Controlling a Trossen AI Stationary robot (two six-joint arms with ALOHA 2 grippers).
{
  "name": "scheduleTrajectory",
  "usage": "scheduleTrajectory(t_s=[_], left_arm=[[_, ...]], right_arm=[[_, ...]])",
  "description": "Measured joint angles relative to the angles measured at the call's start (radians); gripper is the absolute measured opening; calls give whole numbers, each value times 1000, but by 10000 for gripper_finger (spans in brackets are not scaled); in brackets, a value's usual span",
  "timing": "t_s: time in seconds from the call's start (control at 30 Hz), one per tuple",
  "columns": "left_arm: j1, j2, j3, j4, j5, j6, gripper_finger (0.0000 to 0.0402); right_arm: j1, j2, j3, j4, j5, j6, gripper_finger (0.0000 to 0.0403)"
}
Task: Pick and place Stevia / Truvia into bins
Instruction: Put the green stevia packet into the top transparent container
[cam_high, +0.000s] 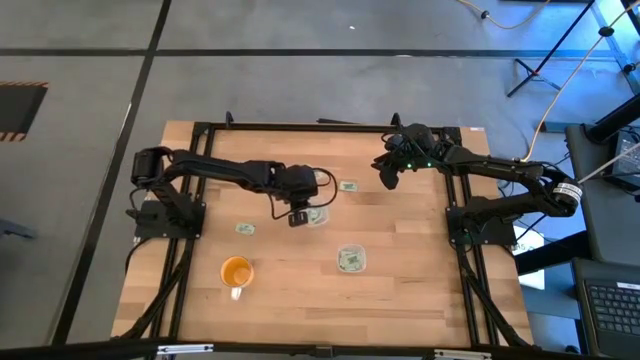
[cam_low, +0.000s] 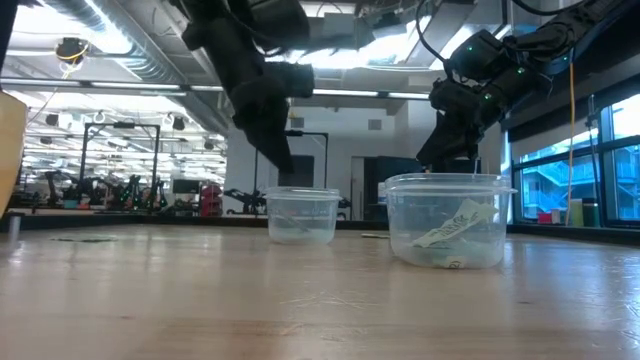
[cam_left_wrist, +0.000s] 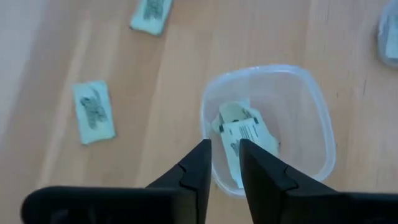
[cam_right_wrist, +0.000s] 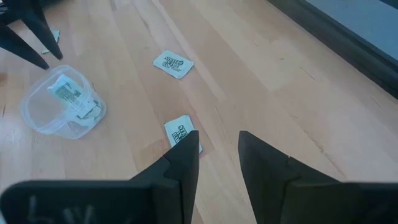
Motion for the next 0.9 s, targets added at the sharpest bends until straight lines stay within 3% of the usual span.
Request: scheduleTrajectory(t_s=[0.23,0.6,0.77,0.9], left_arm=[[0,-101,0,-28,-8,26,112],[-9,-192,-6,-445,-8,-51,136],[-11,-191,-97,-452,31,-88,134],[-29,-191,-191,-439,30,-216,134]], right_arm=[[0,0,0,-3,0,0,116],[0,0,0,-2,0,-24,116],[0,0,0,-2,0,-25,116],[0,0,0,-1,0,-24,116]])
